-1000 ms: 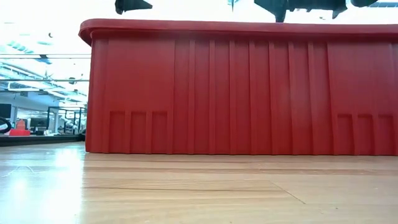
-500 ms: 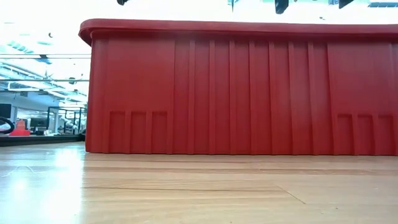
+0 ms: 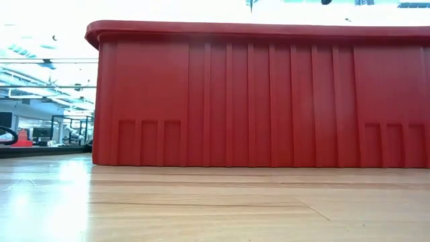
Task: Pick and place slides into bin
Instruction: Return to Home Position
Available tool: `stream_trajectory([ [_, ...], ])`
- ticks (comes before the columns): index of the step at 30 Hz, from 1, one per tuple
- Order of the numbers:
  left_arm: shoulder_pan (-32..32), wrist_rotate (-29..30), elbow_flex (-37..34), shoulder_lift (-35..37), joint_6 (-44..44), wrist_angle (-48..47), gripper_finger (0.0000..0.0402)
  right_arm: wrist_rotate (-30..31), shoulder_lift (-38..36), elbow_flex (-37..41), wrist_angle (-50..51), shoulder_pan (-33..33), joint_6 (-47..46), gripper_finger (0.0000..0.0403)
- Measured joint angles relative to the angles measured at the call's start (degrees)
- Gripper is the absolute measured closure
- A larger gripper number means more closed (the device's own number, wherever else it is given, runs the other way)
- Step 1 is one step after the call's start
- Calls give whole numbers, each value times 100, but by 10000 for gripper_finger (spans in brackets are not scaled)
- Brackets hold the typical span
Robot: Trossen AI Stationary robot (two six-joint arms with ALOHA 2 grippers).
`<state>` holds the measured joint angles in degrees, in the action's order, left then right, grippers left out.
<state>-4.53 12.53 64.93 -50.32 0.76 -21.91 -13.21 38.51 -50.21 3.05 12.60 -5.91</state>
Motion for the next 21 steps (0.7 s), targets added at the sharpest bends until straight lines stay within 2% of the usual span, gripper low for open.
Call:
stream_trajectory([
  [4,12,4,-1,29,-29,-295,62,280,-403,236,-31,-151,59,191],
  [13,-4,5,-99,142,14,-262,62,277,-1450,1039,-708,-160,-29,192],
  [17,-4,13,-541,483,21,129,62,277,-1826,1495,-1066,-160,-47,191],
  [21,-4,57,-1137,922,111,626,62,275,-2226,2153,-1869,-158,-186,190],
])
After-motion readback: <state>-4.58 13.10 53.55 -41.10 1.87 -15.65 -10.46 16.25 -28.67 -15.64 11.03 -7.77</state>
